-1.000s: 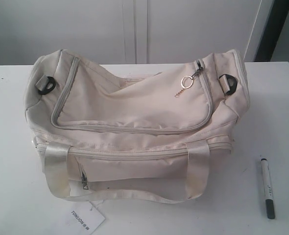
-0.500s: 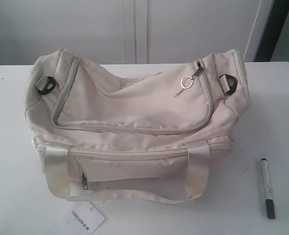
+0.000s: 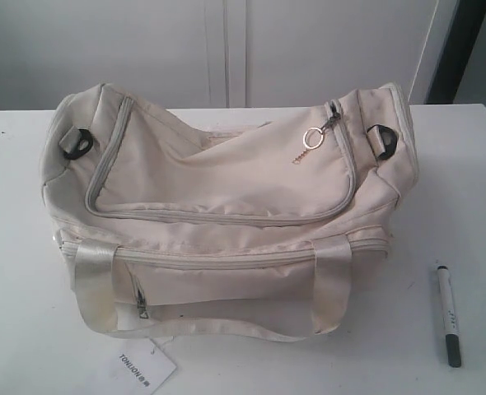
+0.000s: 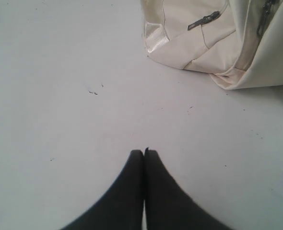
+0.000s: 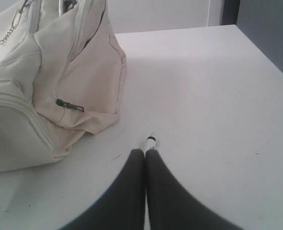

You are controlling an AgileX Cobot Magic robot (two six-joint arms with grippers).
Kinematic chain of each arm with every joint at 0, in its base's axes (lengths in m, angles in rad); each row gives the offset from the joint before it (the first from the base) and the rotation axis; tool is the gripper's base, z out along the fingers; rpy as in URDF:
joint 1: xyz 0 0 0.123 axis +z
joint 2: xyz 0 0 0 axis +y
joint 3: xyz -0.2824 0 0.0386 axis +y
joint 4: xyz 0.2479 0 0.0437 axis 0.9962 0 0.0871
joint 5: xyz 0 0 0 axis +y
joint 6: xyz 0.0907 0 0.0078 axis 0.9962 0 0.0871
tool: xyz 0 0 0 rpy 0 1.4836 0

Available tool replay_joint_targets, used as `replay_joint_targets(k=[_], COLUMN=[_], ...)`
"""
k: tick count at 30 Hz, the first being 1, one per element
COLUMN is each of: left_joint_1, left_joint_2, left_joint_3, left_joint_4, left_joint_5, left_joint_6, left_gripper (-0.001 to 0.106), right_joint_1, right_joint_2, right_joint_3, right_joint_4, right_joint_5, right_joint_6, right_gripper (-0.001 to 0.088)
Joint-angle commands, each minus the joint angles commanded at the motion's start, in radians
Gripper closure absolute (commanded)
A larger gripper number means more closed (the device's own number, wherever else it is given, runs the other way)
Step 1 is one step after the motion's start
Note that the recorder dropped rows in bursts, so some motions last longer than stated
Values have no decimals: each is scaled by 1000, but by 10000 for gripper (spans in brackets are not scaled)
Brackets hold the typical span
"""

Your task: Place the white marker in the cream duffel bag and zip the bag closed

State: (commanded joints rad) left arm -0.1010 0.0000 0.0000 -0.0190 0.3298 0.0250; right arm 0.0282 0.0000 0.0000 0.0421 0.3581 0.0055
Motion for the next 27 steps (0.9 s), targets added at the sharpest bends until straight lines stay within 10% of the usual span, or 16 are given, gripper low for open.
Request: replay_joint_targets(k=[27], left_joint_1=[0], left_joint_2=[0], left_joint_3=[0], left_joint_4=[0], left_joint_5=[2], left_joint_6=[0], left_gripper=[1053], right_joint_1=[0], right_joint_2=[0], right_joint_3=[-36], right_joint_4=[0], right_joint_5=[2], right_joint_6=[0], right_gripper=[868])
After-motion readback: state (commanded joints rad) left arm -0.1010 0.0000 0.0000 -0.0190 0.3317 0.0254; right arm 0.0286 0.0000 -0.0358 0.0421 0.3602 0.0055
